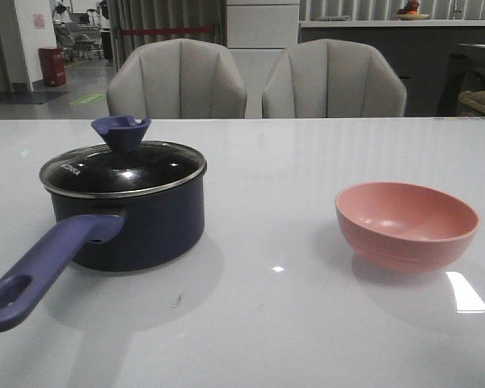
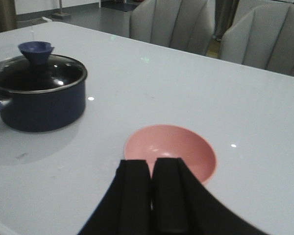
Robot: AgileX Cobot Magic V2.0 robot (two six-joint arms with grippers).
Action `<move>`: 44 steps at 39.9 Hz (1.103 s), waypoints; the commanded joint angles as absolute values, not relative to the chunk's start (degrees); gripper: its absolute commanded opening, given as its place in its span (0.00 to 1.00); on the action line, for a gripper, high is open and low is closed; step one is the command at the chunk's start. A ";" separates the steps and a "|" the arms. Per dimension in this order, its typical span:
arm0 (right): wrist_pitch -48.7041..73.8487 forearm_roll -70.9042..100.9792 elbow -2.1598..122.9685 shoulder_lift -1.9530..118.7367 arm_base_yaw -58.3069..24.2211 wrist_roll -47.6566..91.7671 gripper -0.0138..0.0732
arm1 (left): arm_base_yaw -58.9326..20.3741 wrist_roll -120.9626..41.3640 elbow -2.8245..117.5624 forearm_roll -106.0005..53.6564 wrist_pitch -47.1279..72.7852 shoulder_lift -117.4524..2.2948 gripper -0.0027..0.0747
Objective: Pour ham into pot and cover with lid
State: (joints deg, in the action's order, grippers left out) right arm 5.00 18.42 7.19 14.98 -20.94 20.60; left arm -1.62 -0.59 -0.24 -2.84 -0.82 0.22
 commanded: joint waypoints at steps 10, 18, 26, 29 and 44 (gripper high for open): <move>0.00 1.66 4.80 6.27 -5.60 8.37 0.33 | -1.41 0.00 -1.42 -3.28 -5.60 1.45 0.21; -0.33 -2.67 0.10 -1.72 -2.65 1.19 0.33 | -1.41 0.00 -1.42 -3.28 -5.60 1.32 0.21; 0.00 -4.07 -1.24 -1.66 -2.65 -2.31 0.33 | -1.41 0.00 -1.42 -3.28 -5.60 1.31 0.21; -0.30 -4.07 -1.24 -1.66 -2.65 -2.30 0.33 | -1.41 0.00 -1.42 -3.28 -5.60 1.31 0.21; -0.30 -4.07 -1.24 -1.66 -2.65 -2.30 0.33 | -1.41 0.00 -1.42 -3.28 -5.60 1.31 0.21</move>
State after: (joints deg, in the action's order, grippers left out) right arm 4.62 -3.30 -1.50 -0.61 -2.93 -2.41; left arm -1.62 -0.59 -0.24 -2.84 -0.94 0.22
